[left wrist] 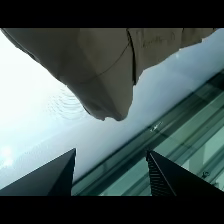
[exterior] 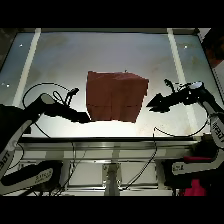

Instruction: Fold the clothes and pants, and hang the long-sleeved shirts on hangers.

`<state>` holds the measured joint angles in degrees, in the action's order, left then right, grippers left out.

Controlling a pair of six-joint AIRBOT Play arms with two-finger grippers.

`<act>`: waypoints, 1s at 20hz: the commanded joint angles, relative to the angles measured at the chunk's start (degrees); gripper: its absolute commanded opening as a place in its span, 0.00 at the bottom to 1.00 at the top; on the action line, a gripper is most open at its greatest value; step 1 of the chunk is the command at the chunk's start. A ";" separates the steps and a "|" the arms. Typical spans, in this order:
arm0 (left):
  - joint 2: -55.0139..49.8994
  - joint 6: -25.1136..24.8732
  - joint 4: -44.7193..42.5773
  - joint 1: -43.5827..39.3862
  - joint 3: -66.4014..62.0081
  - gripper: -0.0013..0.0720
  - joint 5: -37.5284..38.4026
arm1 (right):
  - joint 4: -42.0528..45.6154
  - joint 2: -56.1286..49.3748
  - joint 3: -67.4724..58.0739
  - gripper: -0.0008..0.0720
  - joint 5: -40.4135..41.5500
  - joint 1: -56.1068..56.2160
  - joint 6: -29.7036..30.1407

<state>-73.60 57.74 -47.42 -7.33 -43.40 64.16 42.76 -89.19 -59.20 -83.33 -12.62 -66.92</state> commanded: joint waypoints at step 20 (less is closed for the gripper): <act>-11.32 5.51 20.17 0.17 0.87 0.65 -9.33 | 2.23 -7.28 1.29 0.60 10.64 18.75 -9.53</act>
<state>-84.77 62.87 -29.80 -7.22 -42.54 55.20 47.68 -94.65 -57.93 -73.82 2.94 -75.61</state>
